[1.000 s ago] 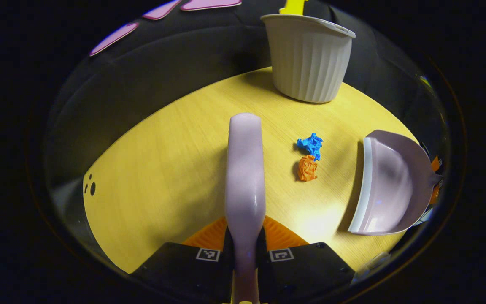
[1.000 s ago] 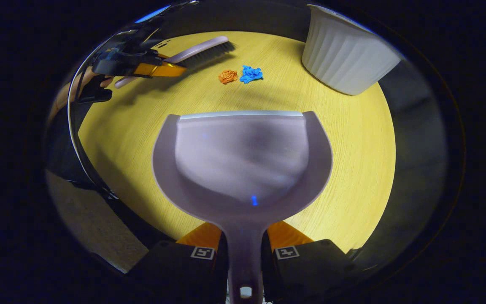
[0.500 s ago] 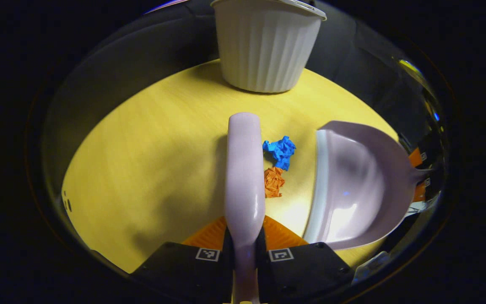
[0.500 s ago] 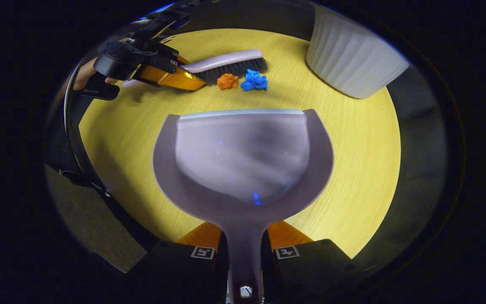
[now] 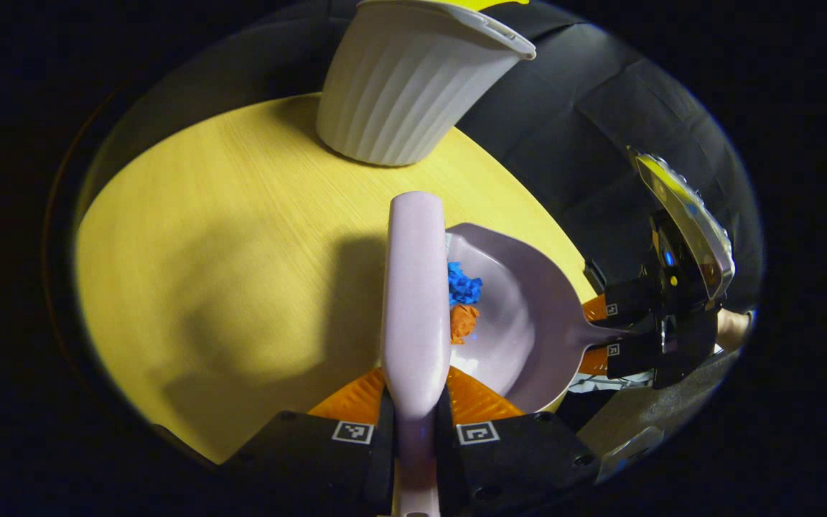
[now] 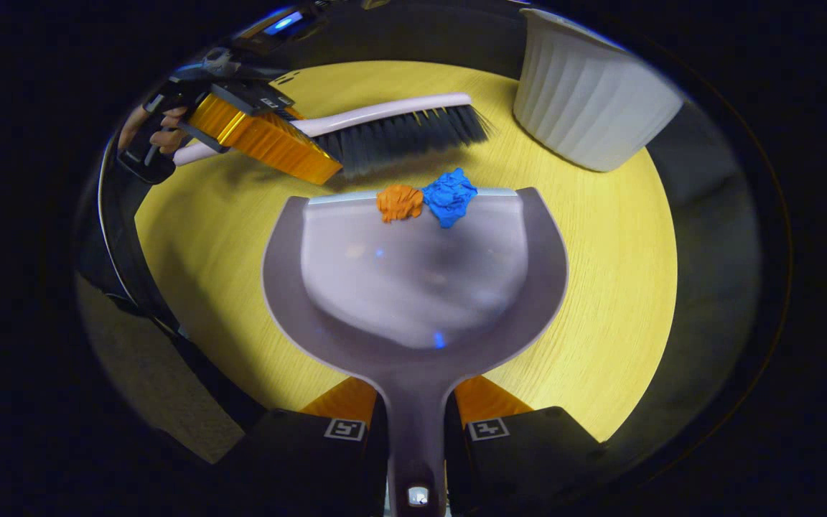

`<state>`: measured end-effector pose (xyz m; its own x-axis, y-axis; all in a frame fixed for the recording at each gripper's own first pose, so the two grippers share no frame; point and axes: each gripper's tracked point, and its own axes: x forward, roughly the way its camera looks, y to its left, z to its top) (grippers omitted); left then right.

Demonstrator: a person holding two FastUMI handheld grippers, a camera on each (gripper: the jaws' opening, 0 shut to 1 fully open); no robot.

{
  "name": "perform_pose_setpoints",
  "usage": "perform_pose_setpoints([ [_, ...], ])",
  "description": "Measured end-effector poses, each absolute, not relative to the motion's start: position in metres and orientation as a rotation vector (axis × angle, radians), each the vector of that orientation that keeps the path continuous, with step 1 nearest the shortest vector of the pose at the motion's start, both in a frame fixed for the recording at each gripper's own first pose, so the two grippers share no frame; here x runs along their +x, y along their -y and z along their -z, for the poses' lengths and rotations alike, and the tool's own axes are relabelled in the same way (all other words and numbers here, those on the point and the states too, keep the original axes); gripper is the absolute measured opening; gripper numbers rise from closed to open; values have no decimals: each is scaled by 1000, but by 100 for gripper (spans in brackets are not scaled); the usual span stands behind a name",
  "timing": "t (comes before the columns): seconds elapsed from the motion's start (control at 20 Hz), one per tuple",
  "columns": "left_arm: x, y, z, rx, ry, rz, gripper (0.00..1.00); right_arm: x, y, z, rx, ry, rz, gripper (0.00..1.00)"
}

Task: Pick up the small broom and dustpan from the desktop, sweep the trash into the dustpan with the broom, and then empty the trash into the garbage bin.

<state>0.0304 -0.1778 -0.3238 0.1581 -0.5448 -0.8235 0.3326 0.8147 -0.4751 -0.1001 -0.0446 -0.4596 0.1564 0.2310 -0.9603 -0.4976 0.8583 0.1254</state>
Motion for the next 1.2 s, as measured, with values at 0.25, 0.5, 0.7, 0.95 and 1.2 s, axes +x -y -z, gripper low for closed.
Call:
perform_pose_setpoints([
  [0.25, 16, 146, 302, -244, -1145, 439, 28, -97, 34, 463, -142, -1251, -414, 40],
  [0.5, -13, 149, 318, -195, -1111, 280, 28, -89, 42, 436, -93, -1254, -282, 37],
  [0.7, -29, 157, 331, -190, -1135, 273, 28, -68, 38, 387, -99, -1243, -180, 37],
  [0.95, -74, 160, 341, -235, -1158, 314, 28, -21, 38, 332, -36, -1197, -57, 37],
  [1.2, -96, 156, 339, -238, -1158, 339, 28, 49, 84, 305, -82, -1175, 74, 37],
])
